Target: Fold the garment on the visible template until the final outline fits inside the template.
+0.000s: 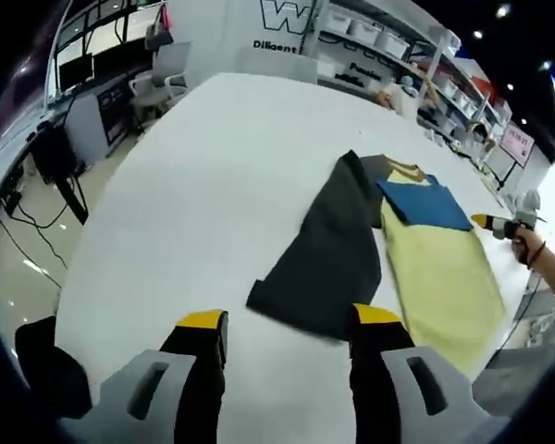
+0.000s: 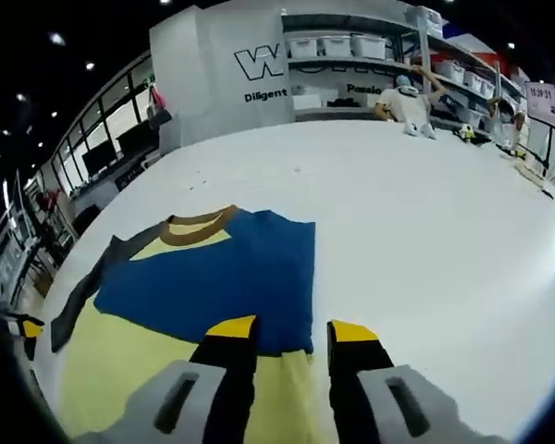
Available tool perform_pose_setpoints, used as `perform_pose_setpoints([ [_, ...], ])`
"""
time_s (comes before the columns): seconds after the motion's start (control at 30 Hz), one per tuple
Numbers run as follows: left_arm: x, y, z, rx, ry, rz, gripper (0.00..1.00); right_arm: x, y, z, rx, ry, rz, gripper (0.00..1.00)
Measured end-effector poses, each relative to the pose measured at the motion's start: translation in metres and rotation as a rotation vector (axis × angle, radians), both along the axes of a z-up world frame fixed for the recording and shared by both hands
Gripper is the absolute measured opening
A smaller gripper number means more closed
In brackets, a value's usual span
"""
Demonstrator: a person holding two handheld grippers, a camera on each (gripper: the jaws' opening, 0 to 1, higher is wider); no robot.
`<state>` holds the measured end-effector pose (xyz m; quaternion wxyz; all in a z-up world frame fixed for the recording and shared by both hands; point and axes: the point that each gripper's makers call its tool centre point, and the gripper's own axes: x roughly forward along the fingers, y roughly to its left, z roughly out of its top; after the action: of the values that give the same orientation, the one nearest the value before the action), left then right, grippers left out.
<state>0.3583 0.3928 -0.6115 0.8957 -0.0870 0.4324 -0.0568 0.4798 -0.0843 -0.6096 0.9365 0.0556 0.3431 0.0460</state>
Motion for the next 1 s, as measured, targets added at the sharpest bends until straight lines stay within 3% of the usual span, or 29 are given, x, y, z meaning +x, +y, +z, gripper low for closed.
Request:
perform_pose_setpoints([
  [0.27,0.004,-0.003,-0.009,-0.011,0.023,0.000,0.52,-0.015,0.031,0.012,-0.026,-0.025,0.128,0.46],
  [0.47,0.005,-0.004,-0.014,-0.033,0.039,0.011,0.49,-0.021,0.037,0.018,-0.022,-0.032,0.159,0.45],
  [0.77,0.009,-0.004,-0.018,-0.009,0.026,0.008,0.39,-0.031,0.050,0.027,-0.034,-0.057,0.229,0.44],
  [1.0,0.009,-0.002,-0.021,0.016,0.036,0.003,0.23,-0.040,0.066,0.030,-0.044,-0.061,0.276,0.43],
])
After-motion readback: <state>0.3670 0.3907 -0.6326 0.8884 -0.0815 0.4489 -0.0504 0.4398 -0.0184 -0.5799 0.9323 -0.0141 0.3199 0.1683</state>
